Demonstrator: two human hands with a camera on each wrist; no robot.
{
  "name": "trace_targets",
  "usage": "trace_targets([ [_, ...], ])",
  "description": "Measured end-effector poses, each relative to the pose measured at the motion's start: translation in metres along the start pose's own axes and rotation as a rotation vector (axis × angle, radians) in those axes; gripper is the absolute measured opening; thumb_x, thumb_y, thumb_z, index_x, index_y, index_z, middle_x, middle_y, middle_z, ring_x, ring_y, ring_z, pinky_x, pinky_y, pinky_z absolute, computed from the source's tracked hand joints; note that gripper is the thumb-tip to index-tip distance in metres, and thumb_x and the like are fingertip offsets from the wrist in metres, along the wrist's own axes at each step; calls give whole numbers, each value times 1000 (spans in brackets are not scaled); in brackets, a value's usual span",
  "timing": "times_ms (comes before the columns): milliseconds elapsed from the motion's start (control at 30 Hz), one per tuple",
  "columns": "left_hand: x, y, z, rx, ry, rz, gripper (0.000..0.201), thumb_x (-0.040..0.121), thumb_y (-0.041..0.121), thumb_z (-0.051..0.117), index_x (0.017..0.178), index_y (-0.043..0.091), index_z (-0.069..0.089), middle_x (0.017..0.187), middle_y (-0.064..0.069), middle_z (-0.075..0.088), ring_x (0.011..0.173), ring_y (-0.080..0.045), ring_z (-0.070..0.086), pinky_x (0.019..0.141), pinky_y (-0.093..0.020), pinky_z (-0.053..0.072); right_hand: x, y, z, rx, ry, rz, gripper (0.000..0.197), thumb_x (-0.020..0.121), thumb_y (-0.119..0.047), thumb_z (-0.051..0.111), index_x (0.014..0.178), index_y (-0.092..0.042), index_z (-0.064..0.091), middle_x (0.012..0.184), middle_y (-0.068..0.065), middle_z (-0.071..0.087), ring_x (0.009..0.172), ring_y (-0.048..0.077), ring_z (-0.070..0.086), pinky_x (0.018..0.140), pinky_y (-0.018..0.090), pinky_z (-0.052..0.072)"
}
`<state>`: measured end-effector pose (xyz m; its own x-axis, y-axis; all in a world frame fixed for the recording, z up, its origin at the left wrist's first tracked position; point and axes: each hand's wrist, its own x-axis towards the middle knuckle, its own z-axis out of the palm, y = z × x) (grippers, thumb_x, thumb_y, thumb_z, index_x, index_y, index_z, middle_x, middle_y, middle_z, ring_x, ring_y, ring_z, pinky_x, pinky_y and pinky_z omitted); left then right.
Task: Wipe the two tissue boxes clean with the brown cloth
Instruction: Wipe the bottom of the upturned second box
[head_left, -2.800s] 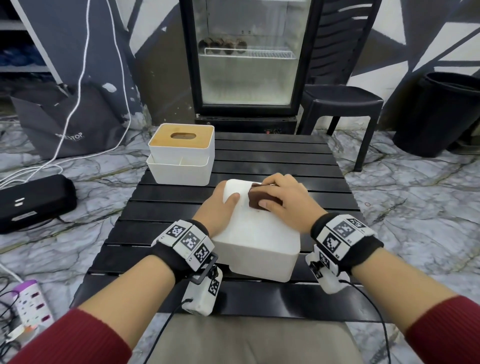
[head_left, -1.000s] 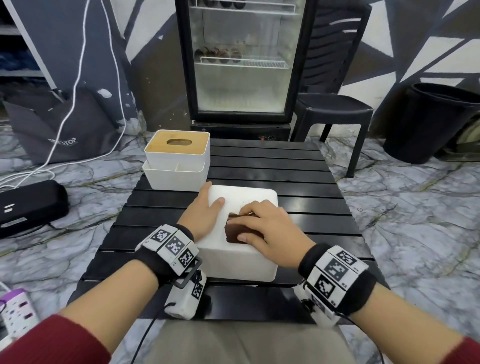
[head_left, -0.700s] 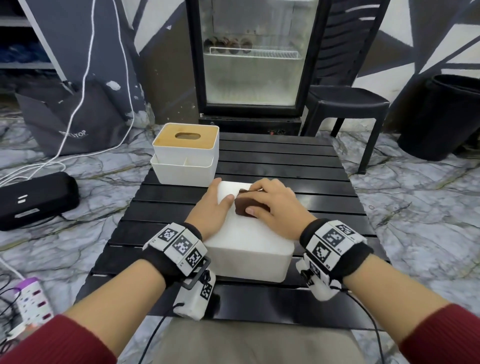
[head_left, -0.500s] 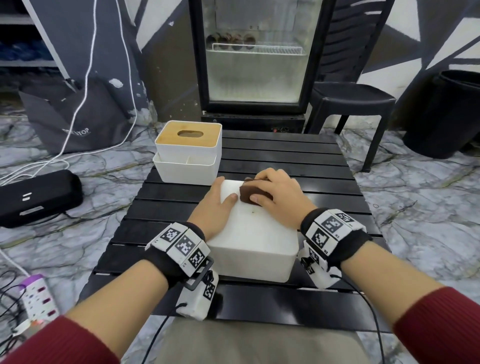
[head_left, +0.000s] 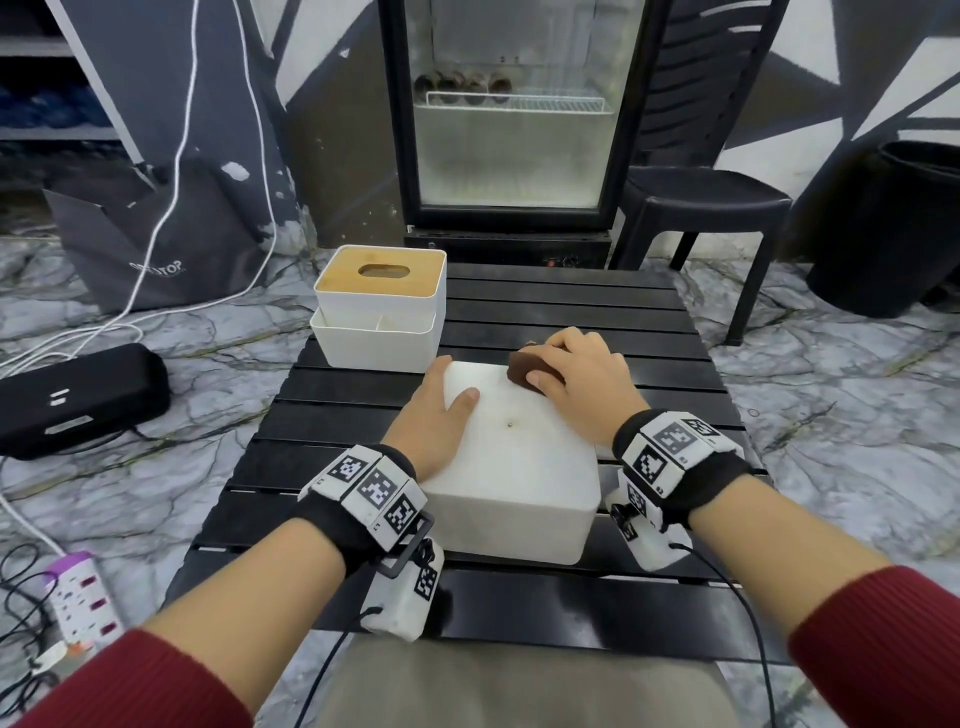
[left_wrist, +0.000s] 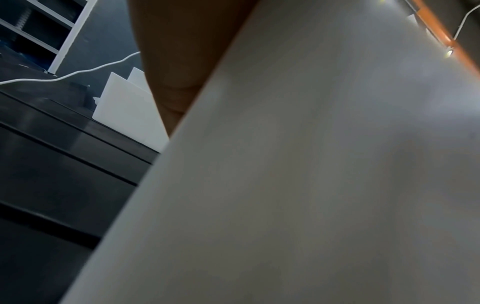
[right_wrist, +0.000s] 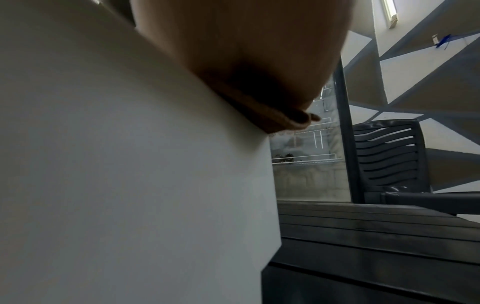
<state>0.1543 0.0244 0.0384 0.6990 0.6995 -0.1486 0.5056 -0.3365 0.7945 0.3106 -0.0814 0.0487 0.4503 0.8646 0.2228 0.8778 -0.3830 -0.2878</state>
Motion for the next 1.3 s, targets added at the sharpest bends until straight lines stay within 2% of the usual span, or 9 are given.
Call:
trace_targets([
  [300, -2, 2, 1, 0, 10, 0, 58, 100, 37, 37, 149, 24, 11, 152, -7, 31, 134, -27, 36, 104, -31, 28, -22, 13, 0, 126, 76, 78, 33, 93, -27, 47, 126, -25, 51, 119, 0, 44, 106, 19, 34, 85, 31, 25],
  [500, -2, 2, 1, 2, 11, -3, 57, 100, 37, 37, 149, 23, 11, 151, -8, 32, 133, -28, 37, 103, -31, 29, -40, 13, -6, 215, 56, 78, 32, 94, -23, 47, 126, -21, 51, 121, 1, 44, 111, 21, 34, 97, 37, 33],
  [700, -3, 3, 2, -4, 15, -13, 57, 100, 36, 38, 149, 23, 12, 150, -8, 34, 133, -28, 37, 106, -33, 29, -62, 11, -8, 249, 54, 56, 30, 93, -20, 48, 123, -16, 53, 122, 3, 44, 108, 20, 35, 96, 38, 35],
  [933, -3, 4, 1, 11, 12, -11, 57, 100, 36, 38, 149, 22, 13, 148, -10, 37, 131, -30, 40, 107, -38, 32, -71, 7, -10, 271, 62, 45, 30, 93, -19, 49, 122, -15, 55, 120, 3, 45, 108, 22, 36, 96, 36, 35],
  [1033, -3, 5, 1, 12, 16, -12, 57, 100, 36, 38, 149, 22, 13, 149, -9, 36, 132, -30, 39, 108, -38, 31, -69, 7, -15, 306, 33, 32, 31, 93, -18, 50, 123, -15, 54, 119, 3, 45, 108, 20, 37, 96, 27, 32],
  [1133, -3, 4, 1, 12, 19, -14, 58, 100, 36, 38, 149, 22, 13, 149, -9, 36, 132, -30, 39, 108, -38, 31, -73, 16, -22, 342, 50, 39, 31, 92, -16, 51, 123, -13, 54, 114, 3, 47, 103, 16, 42, 89, 16, 28],
  [1233, -2, 6, 6, 8, 22, -12, 57, 99, 36, 39, 149, 22, 13, 150, -8, 34, 133, -29, 38, 106, -34, 30, -85, 39, -29, 343, 101, 142, 33, 91, -16, 52, 124, -13, 55, 105, 1, 45, 95, 12, 43, 81, 9, 25],
  [1300, -2, 10, 12, 8, 16, -4, 57, 99, 36, 39, 149, 22, 14, 149, -8, 35, 132, -29, 39, 104, -33, 30, -94, 58, -33, 301, 51, 243, 34, 91, -17, 52, 125, -14, 53, 105, 0, 44, 96, 16, 47, 82, 12, 27],
])
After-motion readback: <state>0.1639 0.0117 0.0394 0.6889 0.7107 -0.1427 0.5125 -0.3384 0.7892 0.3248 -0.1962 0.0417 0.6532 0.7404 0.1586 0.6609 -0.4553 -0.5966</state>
